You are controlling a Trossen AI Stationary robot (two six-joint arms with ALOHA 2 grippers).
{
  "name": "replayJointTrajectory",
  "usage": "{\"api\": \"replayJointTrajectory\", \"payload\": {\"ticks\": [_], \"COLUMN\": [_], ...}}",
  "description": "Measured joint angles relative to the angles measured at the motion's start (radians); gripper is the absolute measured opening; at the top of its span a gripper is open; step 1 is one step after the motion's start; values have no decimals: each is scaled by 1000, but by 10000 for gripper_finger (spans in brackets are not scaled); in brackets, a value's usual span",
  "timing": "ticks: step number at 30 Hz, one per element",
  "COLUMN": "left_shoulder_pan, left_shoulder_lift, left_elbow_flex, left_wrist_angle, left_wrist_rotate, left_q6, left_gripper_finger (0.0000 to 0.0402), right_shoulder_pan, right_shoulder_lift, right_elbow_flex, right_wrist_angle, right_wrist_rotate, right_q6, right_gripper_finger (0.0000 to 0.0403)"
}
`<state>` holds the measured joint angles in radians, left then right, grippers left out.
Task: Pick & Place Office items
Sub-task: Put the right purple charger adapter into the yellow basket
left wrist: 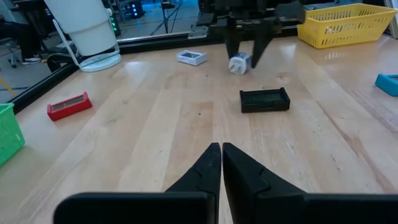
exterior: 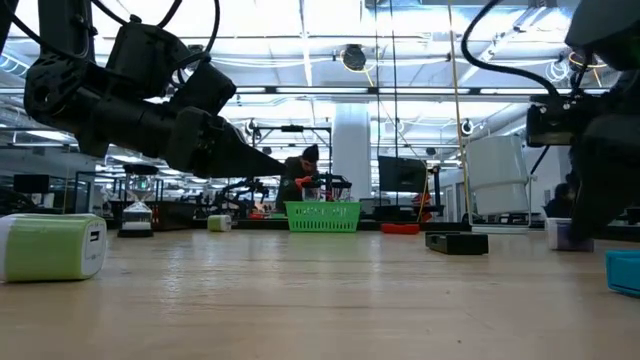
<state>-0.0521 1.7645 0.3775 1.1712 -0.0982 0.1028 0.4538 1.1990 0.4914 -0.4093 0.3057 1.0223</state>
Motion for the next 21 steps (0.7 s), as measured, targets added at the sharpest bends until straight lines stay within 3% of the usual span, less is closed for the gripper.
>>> {"api": "replayJointTrajectory", "payload": {"ticks": [3, 9, 15, 21], "left_shoulder_pan": [0, 0, 0, 0], "left_shoulder_lift": [0, 0, 0, 0], "left_elbow_flex": [0, 0, 0, 0], "left_wrist_angle": [0, 0, -2, -2], "left_wrist_rotate": [0, 0, 1, 2], "left_q6": [0, -3, -7, -7], "left_gripper_finger": [14, 9, 25, 5], "right_shoulder_pan": [-2, -29, -53, -101], "right_shoulder_lift": [0, -1, 0, 42], "right_elbow_flex": [37, 193, 253, 253], "right_wrist_angle": [-56, -327, -393, -390], "right_wrist_rotate": [-45, -71, -90, -110], "right_q6": [0, 69, 56, -60], "right_gripper_finger": [230, 274, 280, 281]}}
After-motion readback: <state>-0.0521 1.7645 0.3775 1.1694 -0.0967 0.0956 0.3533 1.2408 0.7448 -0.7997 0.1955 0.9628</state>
